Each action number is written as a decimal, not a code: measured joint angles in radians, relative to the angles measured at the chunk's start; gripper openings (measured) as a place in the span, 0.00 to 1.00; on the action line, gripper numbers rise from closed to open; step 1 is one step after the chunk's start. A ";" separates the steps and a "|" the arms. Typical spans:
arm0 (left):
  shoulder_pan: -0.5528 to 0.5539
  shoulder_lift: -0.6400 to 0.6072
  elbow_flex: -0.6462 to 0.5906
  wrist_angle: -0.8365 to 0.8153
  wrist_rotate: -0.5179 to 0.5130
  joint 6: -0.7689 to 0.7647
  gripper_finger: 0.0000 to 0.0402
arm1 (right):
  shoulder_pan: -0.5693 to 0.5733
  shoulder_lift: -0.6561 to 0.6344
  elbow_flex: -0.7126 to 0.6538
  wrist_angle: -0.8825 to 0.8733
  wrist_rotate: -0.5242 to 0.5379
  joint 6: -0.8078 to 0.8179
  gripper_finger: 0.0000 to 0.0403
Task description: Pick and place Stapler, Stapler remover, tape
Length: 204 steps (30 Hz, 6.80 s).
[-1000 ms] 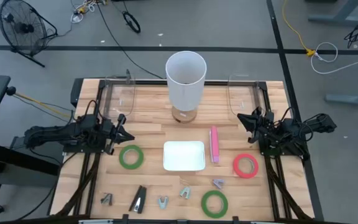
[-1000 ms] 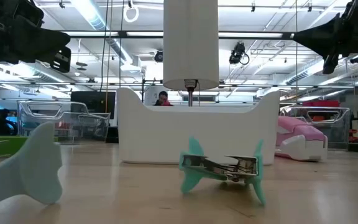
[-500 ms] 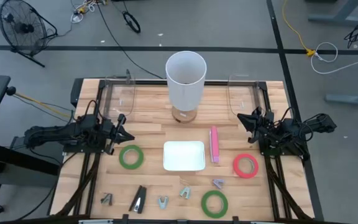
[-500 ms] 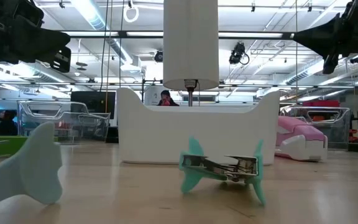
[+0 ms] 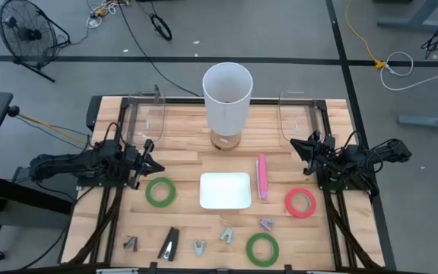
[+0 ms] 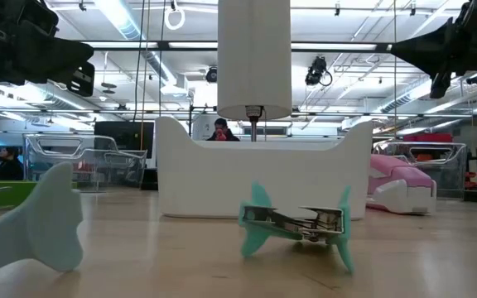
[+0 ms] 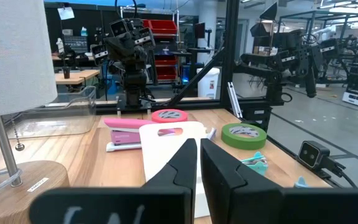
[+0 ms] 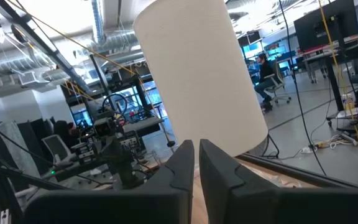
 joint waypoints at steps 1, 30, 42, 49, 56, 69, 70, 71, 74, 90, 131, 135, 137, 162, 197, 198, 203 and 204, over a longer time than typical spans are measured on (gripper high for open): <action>0.000 0.000 0.000 0.000 0.000 0.000 0.06 | 0.000 0.000 0.000 0.000 0.000 0.000 0.07; 0.000 0.000 0.000 0.000 0.000 0.000 0.06 | 0.000 0.000 0.000 0.000 0.000 0.000 0.07; 0.001 0.000 0.000 0.025 -0.069 0.000 0.06 | 0.000 0.000 0.000 0.124 0.003 0.000 0.07; 0.001 0.000 0.000 0.049 -0.086 -0.002 0.06 | 0.000 0.000 0.000 0.268 0.013 -0.020 0.07; 0.000 0.000 0.000 0.051 -0.087 -0.083 0.06 | -0.006 0.000 0.001 0.345 -0.003 0.081 0.07; 0.000 0.000 0.000 0.060 -0.106 -0.113 0.06 | 0.075 0.649 0.450 -0.115 -0.346 0.186 0.07; 0.000 0.000 0.000 0.060 -0.106 -0.113 0.06 | 0.084 0.721 0.524 -0.225 -0.345 0.187 0.07; 0.000 0.000 0.000 0.060 -0.106 -0.113 0.06 | 0.092 0.788 0.602 -0.347 -0.333 0.198 0.07; 0.000 0.000 0.000 0.060 -0.106 -0.133 0.06 | 0.102 0.980 0.818 -0.787 -0.286 0.334 0.07; 0.000 0.000 0.000 0.060 -0.113 -0.190 0.06 | 0.073 1.415 1.147 -1.388 -0.425 0.781 0.07; 0.000 0.000 0.000 0.060 -0.113 -0.217 0.06 | -0.016 1.426 0.771 -0.830 -0.344 0.890 0.73; 0.000 0.000 0.000 0.060 -0.113 -0.218 0.06 | -0.016 1.426 0.771 -0.838 -0.343 0.890 0.73; 0.000 0.000 0.000 0.060 -0.113 -0.218 0.06 | -0.016 1.426 0.771 -0.838 -0.343 0.898 0.73; 0.000 0.000 0.000 0.042 -0.112 -0.238 0.06 | -0.034 1.523 0.773 -0.887 -0.364 0.927 0.32; 0.000 0.000 0.000 0.022 -0.112 -0.237 0.06 | -0.549 0.985 1.036 -1.521 -0.113 0.600 0.32; 0.000 0.000 0.000 0.022 -0.112 -0.237 0.06 | -0.586 0.986 1.036 -1.516 -0.112 0.569 0.32; 0.000 0.000 0.000 0.022 -0.113 -0.237 0.06 | -0.758 1.012 1.036 -1.440 -0.190 0.435 0.32; 0.000 0.000 0.000 0.022 -0.113 -0.237 0.06 | -0.786 1.019 1.032 -1.409 -0.207 0.413 0.32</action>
